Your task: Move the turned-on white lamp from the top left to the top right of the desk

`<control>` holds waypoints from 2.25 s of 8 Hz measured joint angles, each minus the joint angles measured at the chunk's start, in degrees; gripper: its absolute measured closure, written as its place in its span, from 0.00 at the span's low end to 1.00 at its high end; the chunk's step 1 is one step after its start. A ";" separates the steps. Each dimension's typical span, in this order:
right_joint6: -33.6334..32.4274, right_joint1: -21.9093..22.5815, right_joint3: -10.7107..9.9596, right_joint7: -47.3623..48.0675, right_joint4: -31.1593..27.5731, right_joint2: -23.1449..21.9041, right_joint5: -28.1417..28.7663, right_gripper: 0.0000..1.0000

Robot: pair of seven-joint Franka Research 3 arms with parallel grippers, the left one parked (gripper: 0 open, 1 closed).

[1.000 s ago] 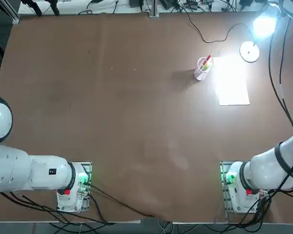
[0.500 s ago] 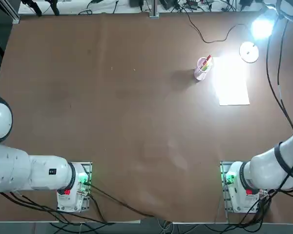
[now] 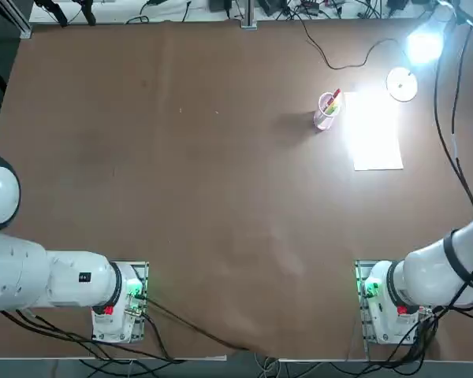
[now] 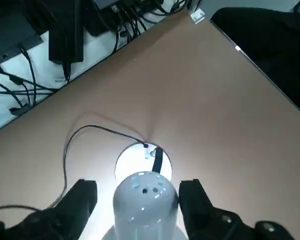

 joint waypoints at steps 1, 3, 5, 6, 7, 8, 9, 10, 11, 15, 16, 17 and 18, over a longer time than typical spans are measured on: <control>-1.90 0.00 0.01 0.00 1.85 -0.96 0.00 0.00; -6.83 -0.33 -0.40 -2.91 8.40 -2.10 4.98 0.00; -16.72 -1.13 -0.71 -12.34 13.55 -3.27 13.26 0.00; -23.66 -1.10 -0.52 -17.72 14.93 -3.96 15.46 0.00; -30.63 -0.89 0.11 -23.84 15.81 -4.62 17.27 0.00; -37.58 -0.62 1.31 -29.78 16.19 -5.21 18.36 0.00; -44.83 -0.16 2.72 -34.31 16.21 -5.67 19.56 0.00; -49.14 0.89 4.18 -36.32 15.35 -5.63 20.63 0.00; -45.75 2.76 4.83 -36.46 11.87 -5.83 21.02 0.00; -21.59 3.86 5.02 -37.22 -8.81 -15.13 22.04 0.00; -22.21 2.90 5.06 -37.87 -9.30 -16.80 22.04 0.00; -24.01 2.16 5.20 -38.17 -9.17 -17.82 22.02 0.00; -25.78 1.92 5.27 -38.23 -8.74 -18.33 21.74 0.00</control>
